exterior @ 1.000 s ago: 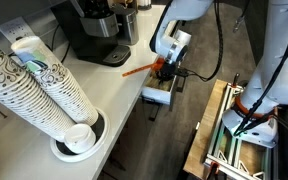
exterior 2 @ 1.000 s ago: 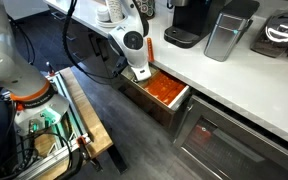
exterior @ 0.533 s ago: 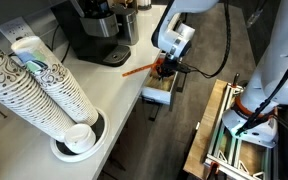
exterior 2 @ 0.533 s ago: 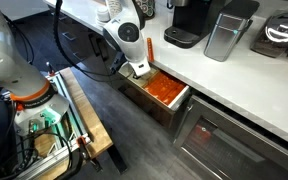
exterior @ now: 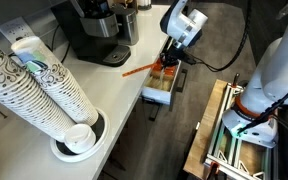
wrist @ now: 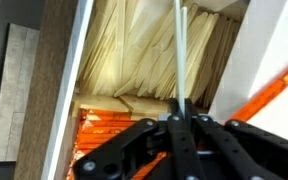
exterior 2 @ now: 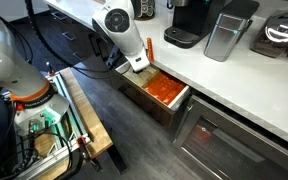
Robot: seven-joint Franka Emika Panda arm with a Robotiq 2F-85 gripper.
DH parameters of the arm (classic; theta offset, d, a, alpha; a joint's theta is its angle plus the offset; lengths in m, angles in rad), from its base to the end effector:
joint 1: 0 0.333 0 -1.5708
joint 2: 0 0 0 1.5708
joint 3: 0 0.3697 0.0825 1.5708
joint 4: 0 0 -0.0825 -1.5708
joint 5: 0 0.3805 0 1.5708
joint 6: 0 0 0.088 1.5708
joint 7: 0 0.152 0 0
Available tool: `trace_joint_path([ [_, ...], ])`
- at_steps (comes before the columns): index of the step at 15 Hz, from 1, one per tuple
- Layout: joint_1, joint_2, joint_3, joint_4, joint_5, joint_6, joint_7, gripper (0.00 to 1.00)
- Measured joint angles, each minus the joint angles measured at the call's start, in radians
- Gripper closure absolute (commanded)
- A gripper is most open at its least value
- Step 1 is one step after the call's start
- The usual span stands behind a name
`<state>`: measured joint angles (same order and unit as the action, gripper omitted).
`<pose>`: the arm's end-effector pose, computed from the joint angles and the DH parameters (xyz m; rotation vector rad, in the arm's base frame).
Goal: Remove two white objects from the left side of the drawer and put them on the counter
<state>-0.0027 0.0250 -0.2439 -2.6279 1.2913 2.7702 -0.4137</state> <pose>0.4118 -0.1307 0.2540 -2.3265 1.3228 -0.3506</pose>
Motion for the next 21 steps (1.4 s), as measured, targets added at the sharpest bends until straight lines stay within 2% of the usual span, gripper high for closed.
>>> trace_joint_path([
  [6,-0.008,-0.152,-0.013,-0.034,0.004,-0.090,-0.052,0.93],
  [9,-0.006,-0.194,-0.013,-0.026,0.042,-0.140,-0.080,0.93],
  [13,0.017,-0.166,-0.009,0.034,0.226,-0.144,-0.147,0.93],
  [16,0.027,-0.087,-0.002,0.103,0.383,-0.143,-0.197,0.92],
  [19,0.029,0.013,0.005,0.168,0.485,-0.134,-0.218,0.92],
  [20,0.030,0.044,0.008,0.187,0.512,-0.126,-0.223,0.73],
  [21,0.030,0.073,0.010,0.205,0.535,-0.121,-0.227,0.66],
])
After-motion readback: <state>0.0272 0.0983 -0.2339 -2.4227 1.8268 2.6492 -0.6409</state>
